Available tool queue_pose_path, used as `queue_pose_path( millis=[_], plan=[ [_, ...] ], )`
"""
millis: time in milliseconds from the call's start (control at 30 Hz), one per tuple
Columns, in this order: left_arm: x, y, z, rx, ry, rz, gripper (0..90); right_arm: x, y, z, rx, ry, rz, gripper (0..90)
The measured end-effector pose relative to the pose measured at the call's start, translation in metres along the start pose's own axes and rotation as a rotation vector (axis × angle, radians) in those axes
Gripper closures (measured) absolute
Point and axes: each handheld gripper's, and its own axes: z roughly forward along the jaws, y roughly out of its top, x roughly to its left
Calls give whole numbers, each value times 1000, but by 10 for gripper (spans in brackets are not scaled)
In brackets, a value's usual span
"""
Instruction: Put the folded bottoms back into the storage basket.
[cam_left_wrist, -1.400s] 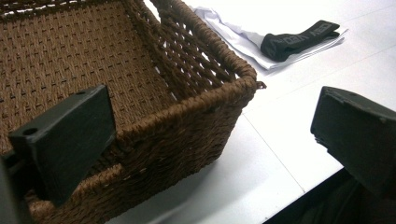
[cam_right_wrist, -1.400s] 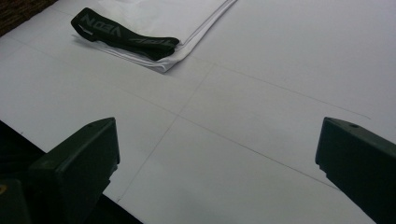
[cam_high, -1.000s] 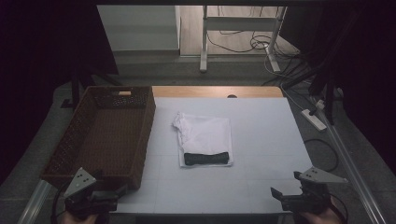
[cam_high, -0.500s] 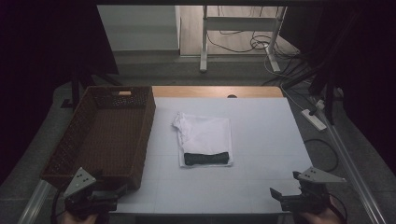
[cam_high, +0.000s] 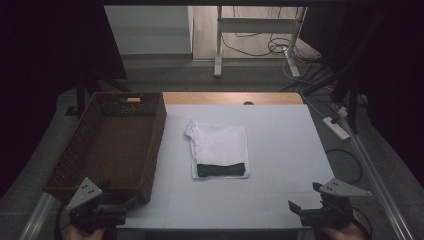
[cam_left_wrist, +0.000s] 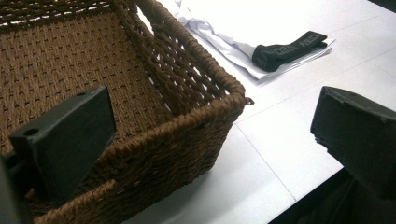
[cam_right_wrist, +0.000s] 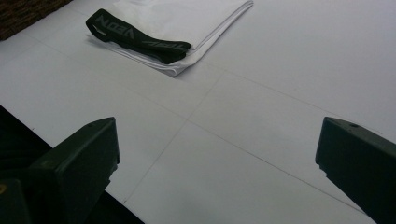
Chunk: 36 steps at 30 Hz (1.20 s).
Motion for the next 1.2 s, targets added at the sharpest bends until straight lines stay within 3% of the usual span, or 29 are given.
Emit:
queue_pose_path(
  millis=[333, 567, 700, 967, 1200],
  plan=[
    [0, 3, 5, 6, -30, 30, 0, 3, 3, 1, -5, 17, -14, 3],
    [1, 7, 8, 4, -54, 29, 0, 6, 6, 3, -21, 42, -30, 3],
    [3, 10, 12, 4, -94, 24, 0, 9, 10, 6, -44, 66, -47, 3],
    [3, 14, 15, 7, -99, 38, 0, 10, 14, 11, -53, 99, -81, 3],
    [1, 20, 23, 14, -143, 25, 0, 13, 20, 17, -44, 160, -104, 3]
  ],
)
